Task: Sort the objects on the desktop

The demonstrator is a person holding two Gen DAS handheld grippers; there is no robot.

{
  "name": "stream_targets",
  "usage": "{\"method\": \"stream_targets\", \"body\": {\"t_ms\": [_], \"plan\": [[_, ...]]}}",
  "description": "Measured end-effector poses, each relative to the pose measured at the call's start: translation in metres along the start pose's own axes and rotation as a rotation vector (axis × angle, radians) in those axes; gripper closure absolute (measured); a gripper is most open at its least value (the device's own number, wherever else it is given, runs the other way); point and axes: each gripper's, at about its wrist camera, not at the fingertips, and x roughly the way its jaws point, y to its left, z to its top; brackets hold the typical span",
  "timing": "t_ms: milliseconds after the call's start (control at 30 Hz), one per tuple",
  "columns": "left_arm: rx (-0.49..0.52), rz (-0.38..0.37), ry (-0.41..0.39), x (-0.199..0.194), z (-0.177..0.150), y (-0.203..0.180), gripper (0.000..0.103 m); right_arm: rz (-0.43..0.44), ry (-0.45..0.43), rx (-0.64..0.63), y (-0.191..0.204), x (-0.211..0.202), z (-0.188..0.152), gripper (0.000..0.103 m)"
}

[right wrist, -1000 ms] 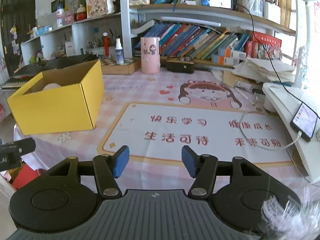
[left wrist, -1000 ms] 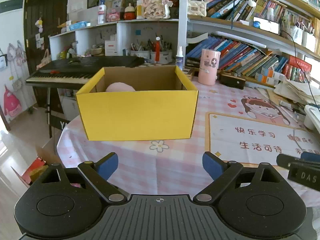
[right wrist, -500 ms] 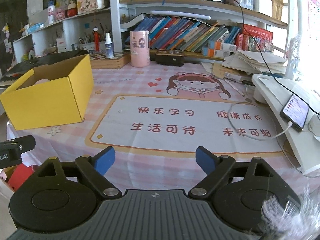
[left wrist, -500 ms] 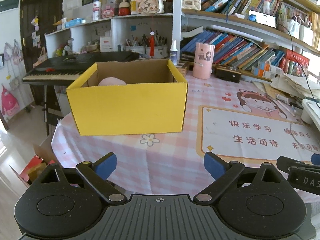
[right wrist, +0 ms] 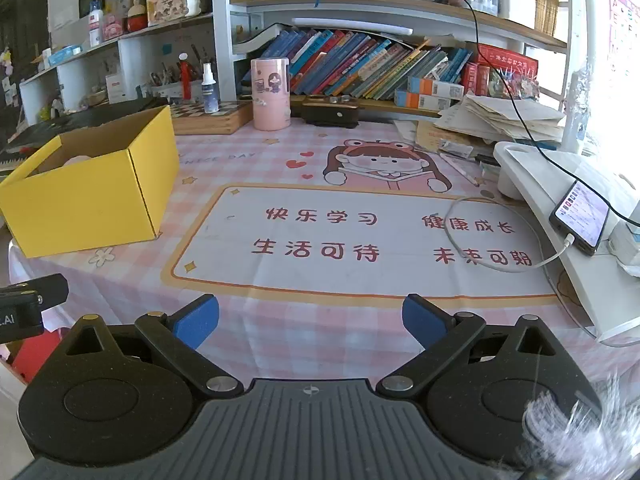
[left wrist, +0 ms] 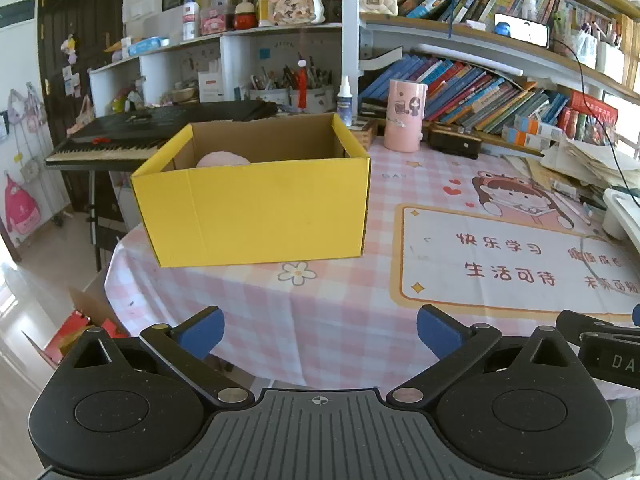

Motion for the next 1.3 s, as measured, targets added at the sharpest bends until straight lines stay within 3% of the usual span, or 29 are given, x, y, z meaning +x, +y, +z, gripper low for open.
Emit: {"method": "stream_targets", "body": {"t_ms": [1300], "plan": [[0.009,-0.005,0.013,-0.0015,-0.0053,-0.0013,0.000,0.018,0.022,-0.034,0.0095,-0.0025,-0.0050,0.000]]}}
